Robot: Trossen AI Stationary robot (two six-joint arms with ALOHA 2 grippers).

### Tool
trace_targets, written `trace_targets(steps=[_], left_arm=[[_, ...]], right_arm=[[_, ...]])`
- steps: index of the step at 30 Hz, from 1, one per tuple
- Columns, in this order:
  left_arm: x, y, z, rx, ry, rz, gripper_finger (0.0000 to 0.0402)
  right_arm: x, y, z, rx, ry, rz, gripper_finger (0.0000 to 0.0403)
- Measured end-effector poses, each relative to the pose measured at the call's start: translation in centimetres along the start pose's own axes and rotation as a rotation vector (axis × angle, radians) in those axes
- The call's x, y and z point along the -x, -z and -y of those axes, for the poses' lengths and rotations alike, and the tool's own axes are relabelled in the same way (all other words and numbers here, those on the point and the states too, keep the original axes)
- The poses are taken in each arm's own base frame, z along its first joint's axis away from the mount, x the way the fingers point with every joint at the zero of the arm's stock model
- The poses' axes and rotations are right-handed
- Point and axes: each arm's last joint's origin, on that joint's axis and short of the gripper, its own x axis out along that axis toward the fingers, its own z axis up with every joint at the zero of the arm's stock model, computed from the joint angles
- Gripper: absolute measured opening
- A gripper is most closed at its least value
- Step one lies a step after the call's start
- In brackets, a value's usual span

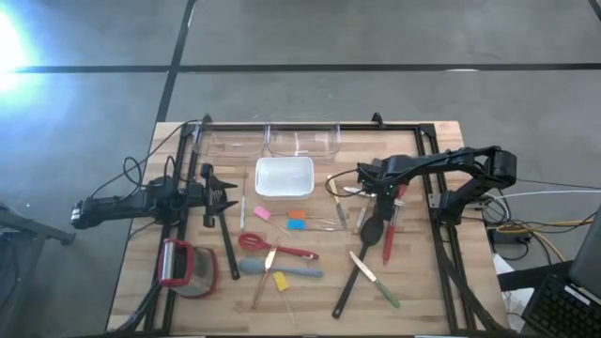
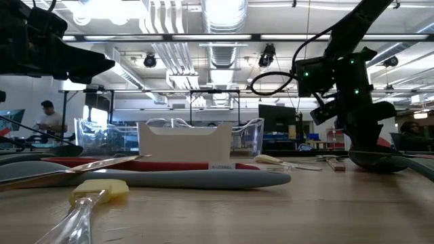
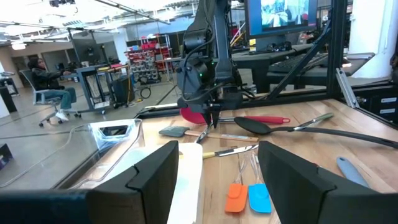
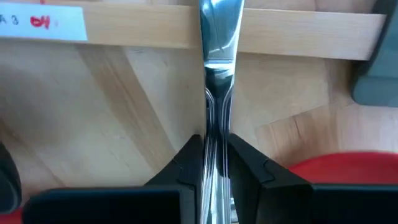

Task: Pick & Place Kitchen Items
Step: Put the silver knife into the white bin

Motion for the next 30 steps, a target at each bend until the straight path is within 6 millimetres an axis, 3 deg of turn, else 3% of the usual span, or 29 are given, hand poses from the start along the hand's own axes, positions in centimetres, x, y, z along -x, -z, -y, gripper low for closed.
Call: trace_targets(steps=[4,9,15,23,30], left_arm=[[0.0,0.0,0.0,0.0,0.0,0.0,0.0227],[0.0,0.0,0.0,0.0,0.0,0.0,0.0227],[0.0,0.0,0.0,0.0,0.0,0.0,0.0227],[0.0,0.0,0.0,0.0,0.0,0.0,0.0227],[0.0,0.0,0.0,0.0,0.0,0.0,0.0227]], right_arm=[[0.4,0.0,0.1,-0.019,0.013,0.035,0.0041],[2.4,0.2,0.2,-0.033,0.008,0.078,0.0041],[7.8,-0.3,0.2,-0.079,-0.002,0.163,0.0041],[16.5,-4.9,-0.1,-0.145,-0.059,0.429,0.0041],[20.4,-8.9,-0.4,-0.053,-0.053,0.397,0.0041]])
